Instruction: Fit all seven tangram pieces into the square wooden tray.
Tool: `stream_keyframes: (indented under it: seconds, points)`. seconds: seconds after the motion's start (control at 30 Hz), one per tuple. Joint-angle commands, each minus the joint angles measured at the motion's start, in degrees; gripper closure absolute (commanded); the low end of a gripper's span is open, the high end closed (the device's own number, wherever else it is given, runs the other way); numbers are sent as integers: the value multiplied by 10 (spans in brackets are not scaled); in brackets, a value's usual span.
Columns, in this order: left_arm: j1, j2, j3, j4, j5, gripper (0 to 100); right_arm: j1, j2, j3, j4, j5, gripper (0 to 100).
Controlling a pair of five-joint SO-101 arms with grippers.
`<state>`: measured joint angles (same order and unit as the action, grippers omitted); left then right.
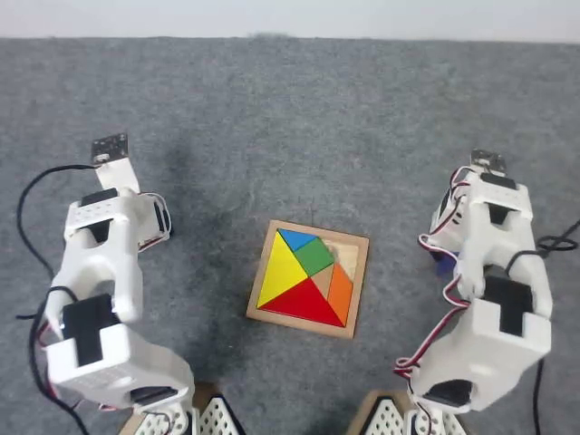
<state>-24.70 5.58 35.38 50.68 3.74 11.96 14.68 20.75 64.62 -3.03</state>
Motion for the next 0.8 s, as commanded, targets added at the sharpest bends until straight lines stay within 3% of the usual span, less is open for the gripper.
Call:
stream_keyframes:
  seconds: [0.0,0.3,0.47,0.77]
  points:
    - [0,-31,0,-9,5,849,7,10,-40,-7,-4,745]
    - [0,-32,0,-9,5,849,6,19,-56,-12,5,748]
    - [0,-32,0,-8,5,849,-10,20,-53,-19,10,842]
    - [0,-32,0,-8,4,849,-11,7,-53,-7,7,848]
